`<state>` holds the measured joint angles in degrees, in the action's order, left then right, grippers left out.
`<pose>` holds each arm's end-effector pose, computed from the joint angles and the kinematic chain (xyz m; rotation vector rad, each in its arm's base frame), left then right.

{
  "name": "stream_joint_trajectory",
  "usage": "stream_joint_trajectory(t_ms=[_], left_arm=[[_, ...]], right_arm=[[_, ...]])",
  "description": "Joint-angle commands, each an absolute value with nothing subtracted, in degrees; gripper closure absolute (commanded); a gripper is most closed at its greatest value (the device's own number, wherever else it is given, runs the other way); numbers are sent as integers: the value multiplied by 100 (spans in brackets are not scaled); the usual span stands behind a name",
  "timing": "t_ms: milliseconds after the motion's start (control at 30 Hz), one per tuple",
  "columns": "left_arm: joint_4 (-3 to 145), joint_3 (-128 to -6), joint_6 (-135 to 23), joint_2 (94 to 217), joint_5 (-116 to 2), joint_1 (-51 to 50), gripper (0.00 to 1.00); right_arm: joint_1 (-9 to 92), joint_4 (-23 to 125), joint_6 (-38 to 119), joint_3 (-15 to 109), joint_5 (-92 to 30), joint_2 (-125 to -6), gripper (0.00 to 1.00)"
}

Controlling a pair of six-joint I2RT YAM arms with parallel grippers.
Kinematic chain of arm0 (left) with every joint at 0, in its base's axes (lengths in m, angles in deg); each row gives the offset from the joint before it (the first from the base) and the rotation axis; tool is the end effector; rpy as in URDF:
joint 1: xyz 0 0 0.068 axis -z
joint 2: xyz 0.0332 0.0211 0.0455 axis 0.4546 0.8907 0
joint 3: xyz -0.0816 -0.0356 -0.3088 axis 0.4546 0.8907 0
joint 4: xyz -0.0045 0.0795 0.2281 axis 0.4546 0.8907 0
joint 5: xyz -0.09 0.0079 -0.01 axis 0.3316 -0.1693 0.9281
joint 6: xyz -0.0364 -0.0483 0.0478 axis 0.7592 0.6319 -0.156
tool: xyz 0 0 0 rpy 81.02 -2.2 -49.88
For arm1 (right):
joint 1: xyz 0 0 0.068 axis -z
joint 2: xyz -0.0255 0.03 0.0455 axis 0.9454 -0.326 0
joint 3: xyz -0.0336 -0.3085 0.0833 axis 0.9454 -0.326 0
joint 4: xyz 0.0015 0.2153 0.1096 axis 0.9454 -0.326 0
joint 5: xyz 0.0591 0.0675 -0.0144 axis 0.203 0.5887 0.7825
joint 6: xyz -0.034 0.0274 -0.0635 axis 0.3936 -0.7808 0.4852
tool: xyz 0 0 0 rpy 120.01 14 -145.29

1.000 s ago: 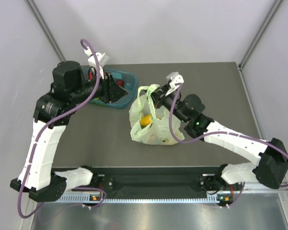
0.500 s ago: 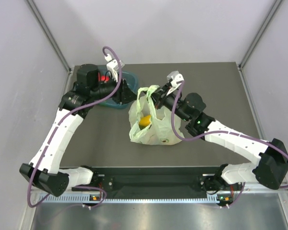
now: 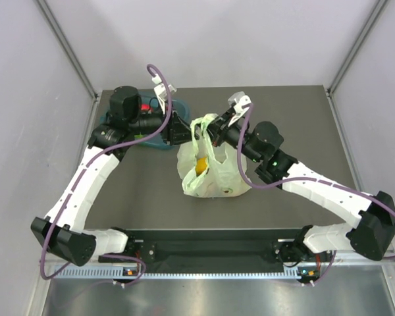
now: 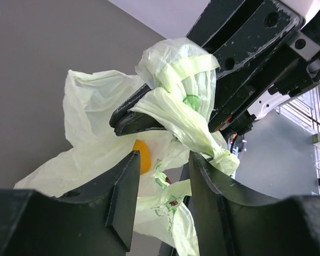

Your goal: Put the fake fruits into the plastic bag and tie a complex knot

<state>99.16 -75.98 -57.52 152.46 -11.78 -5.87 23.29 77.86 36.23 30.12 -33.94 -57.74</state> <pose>0.2118 -0.1386 0.4718 0.8391 1.7415 -1.2389 0.1959 0.2233 0.4447 -0.5169 1.3310 0.9141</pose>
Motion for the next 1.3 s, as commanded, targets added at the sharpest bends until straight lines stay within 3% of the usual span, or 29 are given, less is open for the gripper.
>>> stream_joint_trajectory(t_ms=[0, 300, 533, 700, 833, 900, 1033, 1133, 1233, 1267], left_arm=[[9542, -7563, -5853, 15285, -889, -525, 53], [9313, -7589, -5713, 15373, -1125, -174, 37], [9199, -7615, -5669, 15478, -1504, 117, 34], [9120, -7607, -5581, 15558, -1837, 187, 41], [8778, -7484, -5353, 15549, -2005, 196, 62], [8358, -7344, -5098, 15514, -2049, 196, 63], [7951, -7229, -4790, 15470, -2049, 196, 48], [7811, -7167, -4693, 15487, -2067, 231, 44], [7513, -7036, -4535, 15470, -2128, 258, 64], [7424, -6992, -4448, 15461, -2111, 266, 80]], right_arm=[[2395, 7865, 3522, 3430, -3318, -5704, 100], [2395, 7777, 3469, 3510, -3353, -5792, 100], [2386, 7751, 3434, 3501, -3388, -5844, 100], [2395, 7768, 3416, 3483, -3362, -5845, 100], [2386, 7777, 3390, 3448, -3336, -5818, 100], [2395, 7786, 3364, 3404, -3344, -5809, 100], [2386, 7873, 3302, 3273, -3344, -5757, 100], [2378, 7908, 3249, 3211, -3336, -5748, 100], [2378, 7935, 3205, 3158, -3327, -5774, 100], [2386, 7935, 3188, 3141, -3327, -5765, 100]])
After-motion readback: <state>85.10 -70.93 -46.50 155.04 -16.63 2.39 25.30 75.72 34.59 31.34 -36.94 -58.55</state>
